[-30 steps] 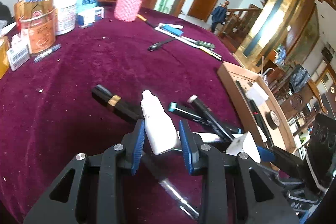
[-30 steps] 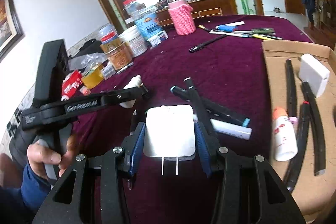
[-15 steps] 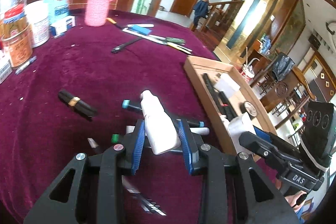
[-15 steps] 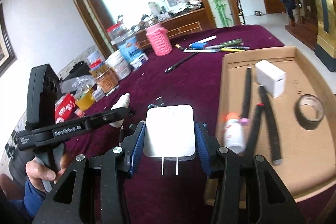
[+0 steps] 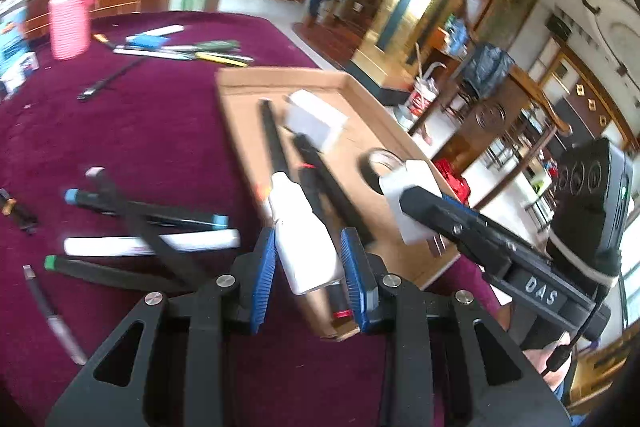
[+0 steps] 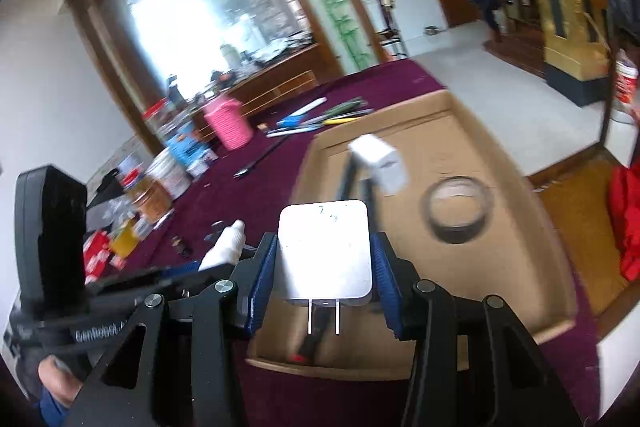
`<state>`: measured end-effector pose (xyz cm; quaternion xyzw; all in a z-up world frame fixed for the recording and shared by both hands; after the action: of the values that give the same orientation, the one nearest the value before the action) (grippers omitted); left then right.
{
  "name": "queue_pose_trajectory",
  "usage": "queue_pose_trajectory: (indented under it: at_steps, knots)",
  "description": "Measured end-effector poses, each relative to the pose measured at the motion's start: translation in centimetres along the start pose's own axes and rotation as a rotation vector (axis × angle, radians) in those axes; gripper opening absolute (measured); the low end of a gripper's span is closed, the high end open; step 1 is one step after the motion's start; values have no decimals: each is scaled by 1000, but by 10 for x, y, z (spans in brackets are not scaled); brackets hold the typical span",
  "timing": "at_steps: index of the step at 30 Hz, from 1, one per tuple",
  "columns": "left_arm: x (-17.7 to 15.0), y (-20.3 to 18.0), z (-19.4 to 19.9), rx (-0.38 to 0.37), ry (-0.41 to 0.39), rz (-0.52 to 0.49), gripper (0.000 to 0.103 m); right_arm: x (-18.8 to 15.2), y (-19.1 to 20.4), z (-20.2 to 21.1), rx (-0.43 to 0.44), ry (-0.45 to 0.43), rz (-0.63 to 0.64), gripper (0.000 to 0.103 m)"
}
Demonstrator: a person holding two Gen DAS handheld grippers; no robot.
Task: Organize rigid objects
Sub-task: 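Carry the square charger to the tray with the right tool while the left tool carries the dropper bottle, then set the dropper bottle in the tray with the left tool while the right tool releases the charger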
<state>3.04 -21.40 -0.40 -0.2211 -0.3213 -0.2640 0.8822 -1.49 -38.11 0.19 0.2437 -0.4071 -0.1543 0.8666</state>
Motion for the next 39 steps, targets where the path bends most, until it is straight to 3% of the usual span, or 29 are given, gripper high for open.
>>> queue_pose_trajectory:
  at_steps: [6,11,16,26,39]
  knots:
    - [3,-25,-26,-44,37,-16,30,11,-34,11,-59,-14,-54,42]
    - [3,-39,-41,-62,64,-40,30,10,-46,2,-102,26,-59,42]
    - [-3,-43,-49,-53,85,-55,30,8,-43,-2,-162,41,5,42]
    - [-13,-51,-57,-59,123,-92,30,10,-46,-28,-205,250,121,42]
    - [-16,-56,-59,-38,142,-120,30,7,-41,-34,-260,267,142,42]
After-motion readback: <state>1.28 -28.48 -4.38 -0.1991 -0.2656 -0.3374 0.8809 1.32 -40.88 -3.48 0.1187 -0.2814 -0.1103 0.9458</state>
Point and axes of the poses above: each gripper's, at about its wrist camera, not at the fingertips, and z roughly against the way its jaws point, y to its left, x to its top, the point moved 2 cm from there along -z, roughly the way its jaws point, and after that the axes turned 10 degrees about -z, right-handed, at the moved point
